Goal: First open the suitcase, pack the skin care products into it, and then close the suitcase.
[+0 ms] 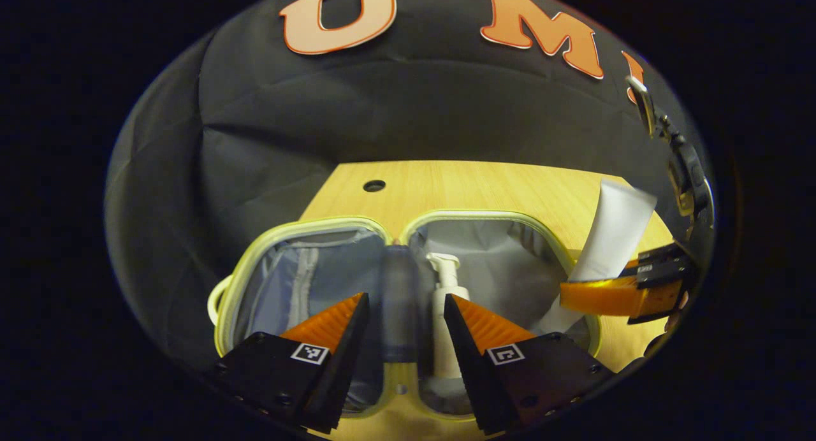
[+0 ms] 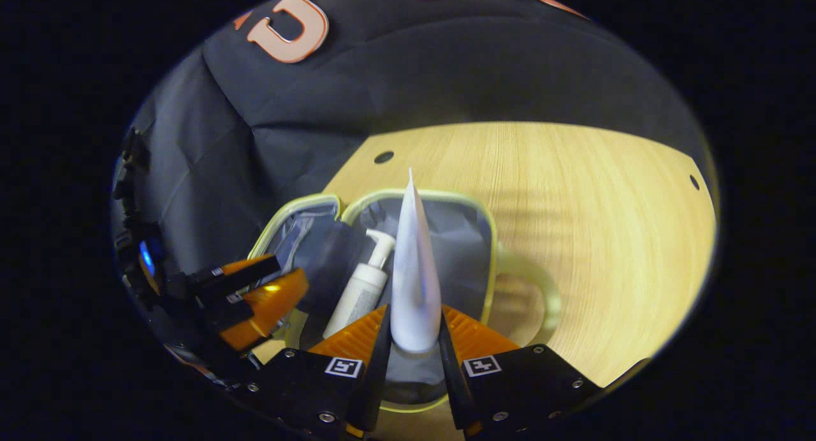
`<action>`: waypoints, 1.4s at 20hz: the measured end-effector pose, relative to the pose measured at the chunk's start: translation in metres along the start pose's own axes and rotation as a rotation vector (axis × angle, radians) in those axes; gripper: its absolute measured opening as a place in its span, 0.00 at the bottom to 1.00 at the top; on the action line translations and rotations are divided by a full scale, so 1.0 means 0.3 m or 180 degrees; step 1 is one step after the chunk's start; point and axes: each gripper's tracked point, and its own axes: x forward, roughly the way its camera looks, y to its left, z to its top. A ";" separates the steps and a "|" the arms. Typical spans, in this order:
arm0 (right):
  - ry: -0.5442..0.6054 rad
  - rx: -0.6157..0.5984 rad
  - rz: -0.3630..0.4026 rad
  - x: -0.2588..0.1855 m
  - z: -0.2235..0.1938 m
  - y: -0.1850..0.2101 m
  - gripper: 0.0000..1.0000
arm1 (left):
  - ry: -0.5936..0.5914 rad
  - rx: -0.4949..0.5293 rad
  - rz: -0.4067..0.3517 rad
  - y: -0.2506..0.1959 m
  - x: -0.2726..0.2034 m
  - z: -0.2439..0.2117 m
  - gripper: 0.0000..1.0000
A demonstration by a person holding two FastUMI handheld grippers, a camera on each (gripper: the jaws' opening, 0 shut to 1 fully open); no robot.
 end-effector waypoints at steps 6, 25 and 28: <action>0.0509 0.0284 -0.0118 0.112 -0.095 0.055 0.44 | -0.0241 -0.0141 0.0469 0.307 -0.077 0.015 0.75; 0.0263 0.0510 -0.0656 0.073 0.006 -0.038 0.58 | 0.0640 -0.2762 0.0190 1.007 0.100 -0.320 0.81; -0.0097 0.0456 -0.0646 -0.026 0.086 -0.057 0.77 | 0.0686 -0.2915 0.0137 1.013 0.156 -0.339 0.66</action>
